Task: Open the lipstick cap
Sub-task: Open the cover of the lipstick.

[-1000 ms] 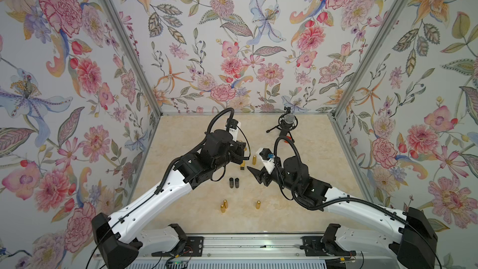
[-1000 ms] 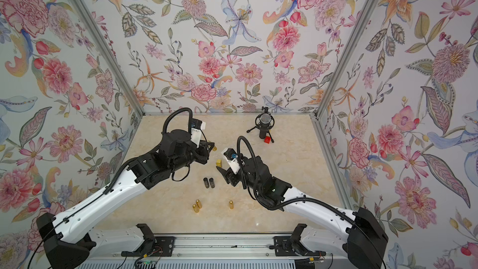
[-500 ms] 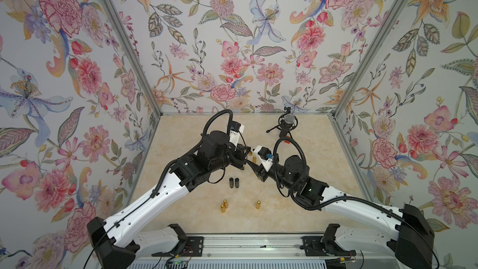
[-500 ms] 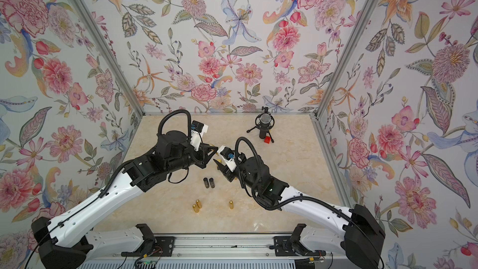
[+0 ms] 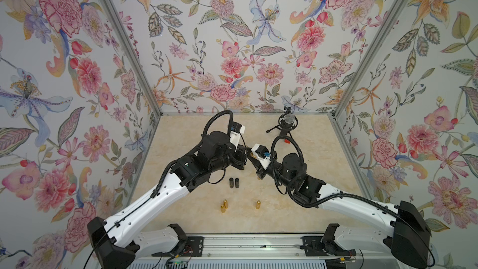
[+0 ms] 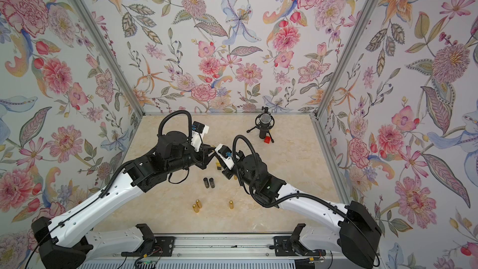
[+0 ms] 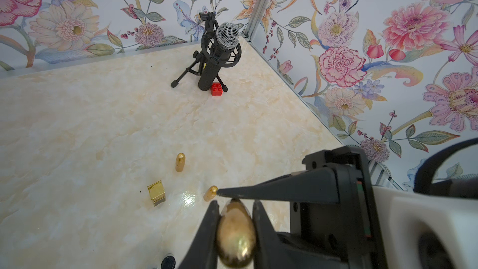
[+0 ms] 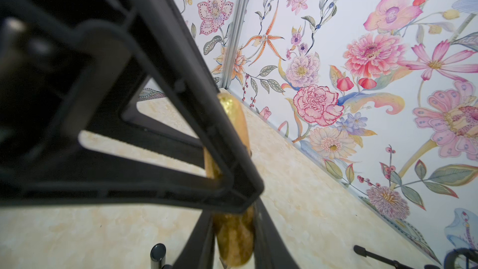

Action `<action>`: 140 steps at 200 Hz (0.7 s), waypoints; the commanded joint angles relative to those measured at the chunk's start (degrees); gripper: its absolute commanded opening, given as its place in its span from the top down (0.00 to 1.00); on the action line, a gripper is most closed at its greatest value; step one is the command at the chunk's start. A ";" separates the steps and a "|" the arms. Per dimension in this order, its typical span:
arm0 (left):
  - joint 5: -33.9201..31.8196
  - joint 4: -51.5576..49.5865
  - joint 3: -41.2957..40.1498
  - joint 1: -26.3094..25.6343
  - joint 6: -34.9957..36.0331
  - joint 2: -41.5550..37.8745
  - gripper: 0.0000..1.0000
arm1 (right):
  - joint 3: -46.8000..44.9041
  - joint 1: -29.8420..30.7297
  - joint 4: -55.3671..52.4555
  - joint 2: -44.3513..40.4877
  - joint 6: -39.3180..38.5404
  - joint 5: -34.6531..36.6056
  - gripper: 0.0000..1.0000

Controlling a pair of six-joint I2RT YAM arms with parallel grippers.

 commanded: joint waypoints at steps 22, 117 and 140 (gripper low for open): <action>1.79 1.45 -1.21 -0.30 1.02 -1.03 0.78 | 1.19 -0.25 2.05 -0.12 0.59 -0.74 0.80; -0.89 2.56 -1.44 -0.30 1.19 -2.10 0.57 | -0.17 -1.28 2.15 -0.74 3.24 -0.82 0.83; -1.39 3.88 -2.06 -0.30 0.97 -2.73 0.59 | -0.28 -1.31 1.96 -0.66 3.41 -1.10 0.83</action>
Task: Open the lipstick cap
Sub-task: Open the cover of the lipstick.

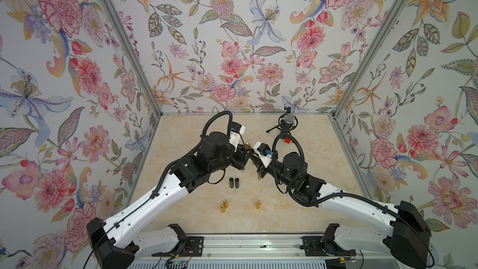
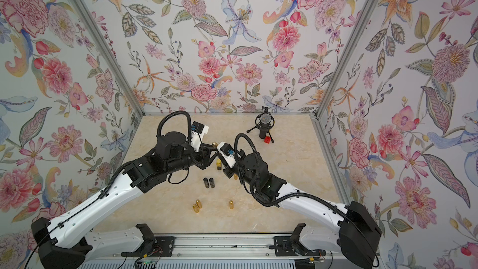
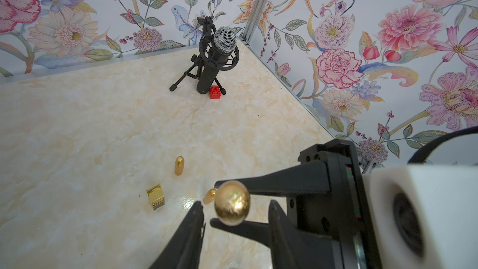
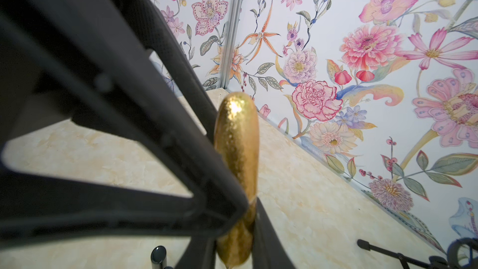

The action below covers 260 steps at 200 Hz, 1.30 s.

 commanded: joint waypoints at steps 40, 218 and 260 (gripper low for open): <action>-1.57 3.91 -1.34 -0.29 0.24 -0.90 0.61 | -0.62 -0.13 1.77 -1.16 1.10 -1.08 0.83; -2.08 10.10 -4.75 1.72 -2.07 -2.51 0.87 | -1.32 -0.37 1.95 0.23 1.86 -1.19 0.85; -3.67 9.31 -3.43 2.25 -1.18 -2.99 0.89 | -1.61 -0.38 1.28 0.94 3.16 -1.46 0.86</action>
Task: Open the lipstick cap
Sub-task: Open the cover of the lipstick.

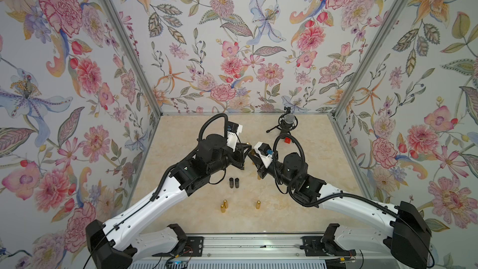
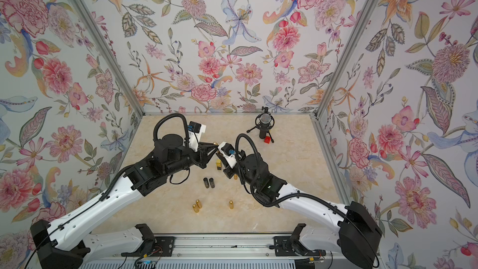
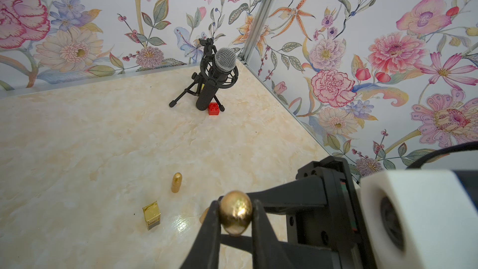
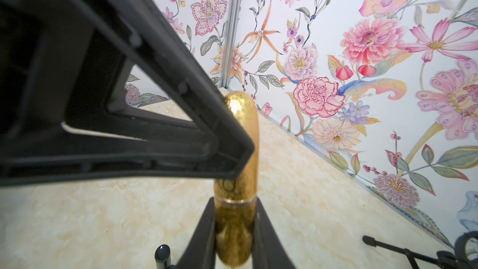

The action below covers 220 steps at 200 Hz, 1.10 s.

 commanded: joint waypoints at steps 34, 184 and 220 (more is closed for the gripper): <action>-3.53 1.23 2.76 1.74 1.58 -1.23 0.89 | -1.01 0.00 -0.55 1.05 1.49 -1.29 0.86; -8.19 2.61 4.28 2.34 4.16 -3.55 0.89 | -2.31 0.52 -4.62 0.82 0.73 -1.80 0.95; -8.66 2.80 3.55 2.46 3.85 -4.41 0.89 | -3.49 0.49 -3.98 -0.15 1.48 -1.42 0.95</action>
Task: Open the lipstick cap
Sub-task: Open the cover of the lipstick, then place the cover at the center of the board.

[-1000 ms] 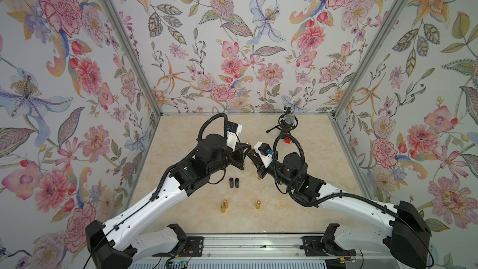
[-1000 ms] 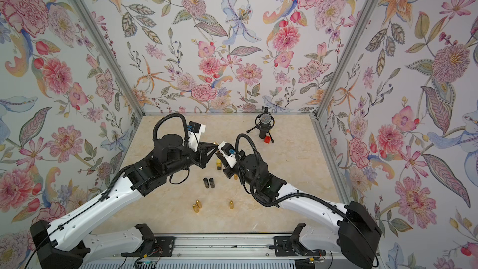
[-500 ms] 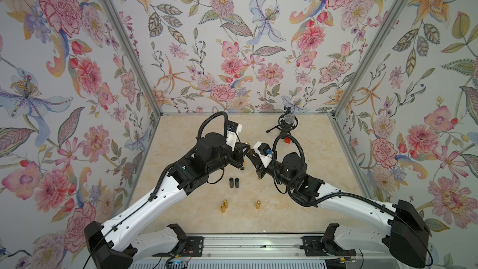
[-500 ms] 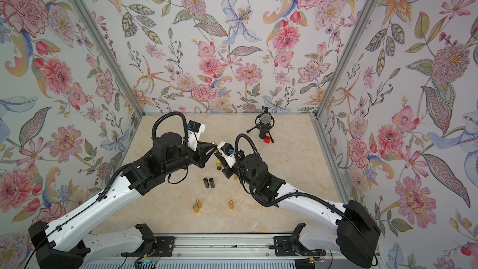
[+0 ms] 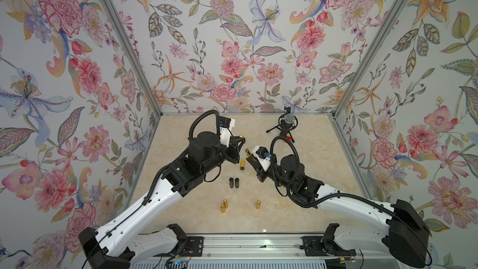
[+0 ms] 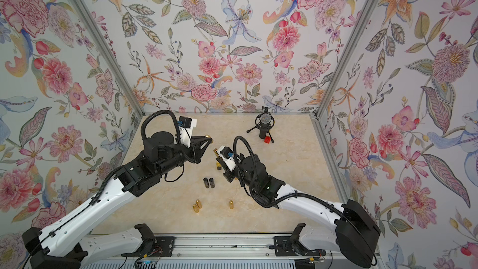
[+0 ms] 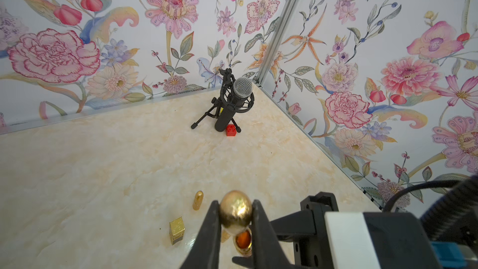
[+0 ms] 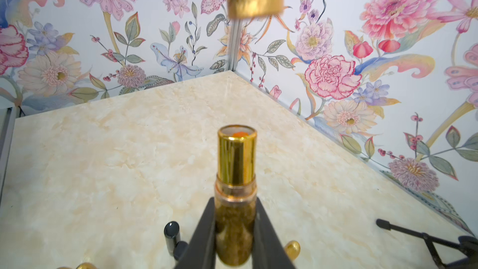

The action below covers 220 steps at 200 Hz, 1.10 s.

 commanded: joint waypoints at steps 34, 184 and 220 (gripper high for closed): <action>-3.97 1.87 1.60 1.96 2.23 -0.64 0.88 | -0.99 -0.15 -2.31 -3.77 2.00 -0.62 0.95; -4.93 19.10 -19.69 16.27 1.95 26.38 0.91 | -5.24 -4.30 2.94 -8.20 7.57 -2.57 0.92; -6.48 27.41 -23.77 17.35 2.23 31.84 0.90 | -5.24 -4.37 3.13 -7.78 7.31 -2.31 0.92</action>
